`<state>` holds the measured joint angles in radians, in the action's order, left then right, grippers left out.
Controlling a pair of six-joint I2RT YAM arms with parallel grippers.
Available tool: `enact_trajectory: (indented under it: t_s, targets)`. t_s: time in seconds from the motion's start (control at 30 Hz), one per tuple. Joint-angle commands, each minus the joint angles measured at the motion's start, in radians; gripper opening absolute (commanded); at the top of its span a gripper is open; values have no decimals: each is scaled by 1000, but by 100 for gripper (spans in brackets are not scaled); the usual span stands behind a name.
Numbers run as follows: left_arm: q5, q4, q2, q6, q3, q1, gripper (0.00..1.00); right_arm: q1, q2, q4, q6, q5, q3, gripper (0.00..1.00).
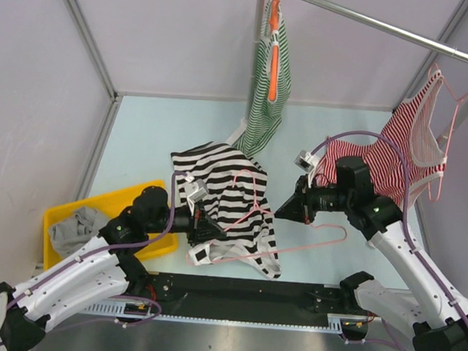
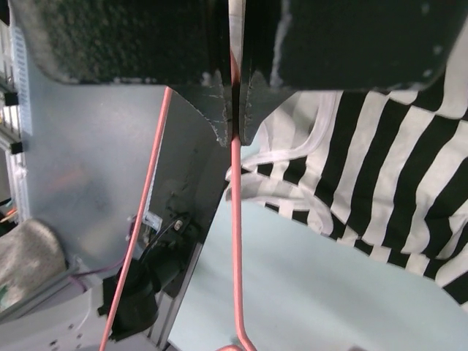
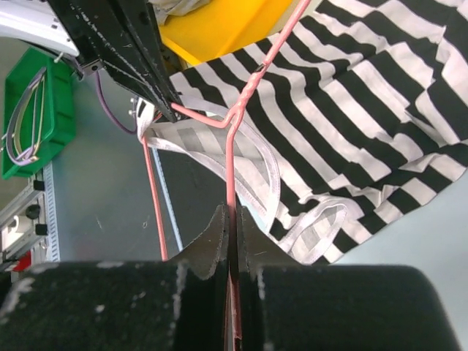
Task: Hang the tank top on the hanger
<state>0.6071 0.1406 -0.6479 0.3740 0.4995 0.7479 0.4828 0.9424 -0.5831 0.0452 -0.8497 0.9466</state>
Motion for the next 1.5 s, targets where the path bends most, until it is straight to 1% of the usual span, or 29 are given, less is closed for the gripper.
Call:
enact_trajectory:
  t_s: [0.0,0.1,0.13,0.17,0.2,0.27,0.3,0.37,0.4,0.43,0.5,0.57,0.63,0.7,0.73,0.8,0.9,0.93,0.97,1.0,1.03,1.07,1.1,1.13,1.17,1.23,1.27,1.4,1.47]
  targets:
    - [17,5,4,-89,91,2,0,10,4,155,74,75,-46,5]
    - [-16,53,-5,-127,117,2,0,11,13,196,71,98,-60,9]
    - [-29,72,-9,-136,123,2,0,11,16,206,70,101,-60,14]
    - [-44,80,-7,-150,135,2,0,13,28,207,62,109,-57,16]
    - [-59,86,-6,-159,140,4,0,11,35,204,56,116,-52,23]
    - [-124,109,1,-188,154,2,0,11,55,193,47,142,-48,28]
    - [-147,117,-1,-201,155,2,0,11,59,190,47,153,-43,37]
    - [-185,134,-1,-231,165,2,0,10,64,193,56,167,-42,46]
    - [-190,139,-2,-239,168,2,0,7,62,195,61,179,-43,54]
    - [-196,146,-6,-245,171,2,0,5,61,201,64,198,-43,57]
    - [-208,154,-18,-268,180,2,0,-9,50,206,73,218,-42,62]
    - [-237,192,-42,-300,197,2,0,-27,38,204,84,274,-37,66]
    - [-260,243,-59,-322,209,2,0,-76,12,189,96,340,-19,66]
    - [-300,263,-73,-343,217,4,0,-116,-14,177,113,368,-3,68]
    - [-314,269,-72,-346,217,2,0,-133,-49,163,113,429,7,69]
    - [-377,271,-68,-354,211,2,0,-125,-80,140,101,475,37,68]
    - [-461,269,-65,-360,200,2,0,-23,-108,99,91,544,31,66]
    - [-474,271,-64,-360,197,2,0,108,-109,95,107,585,23,66]
    - [-484,271,-64,-362,197,2,0,184,-106,98,116,636,-11,66]
    - [-503,275,-64,-362,197,2,0,273,-103,106,123,734,-26,65]
    - [-506,277,-61,-362,194,2,0,343,-99,111,148,788,-46,65]
    - [-513,277,-59,-362,192,2,0,472,-84,112,166,840,-60,65]
    - [-517,277,-56,-360,188,2,0,521,-73,117,183,915,-86,64]
    - [-521,275,-55,-360,183,4,0,561,-59,114,202,934,-97,62]
    - [-524,277,-55,-360,179,2,0,644,-24,114,247,948,-106,61]
    - [-524,280,-59,-362,175,2,0,707,5,108,301,980,-147,59]
    - [-524,280,-62,-362,177,2,0,759,33,108,347,989,-167,57]
    - [-520,281,-58,-362,177,2,0,891,74,126,467,1077,-261,56]
    - [-514,281,-58,-360,175,2,0,928,94,134,498,1109,-295,56]
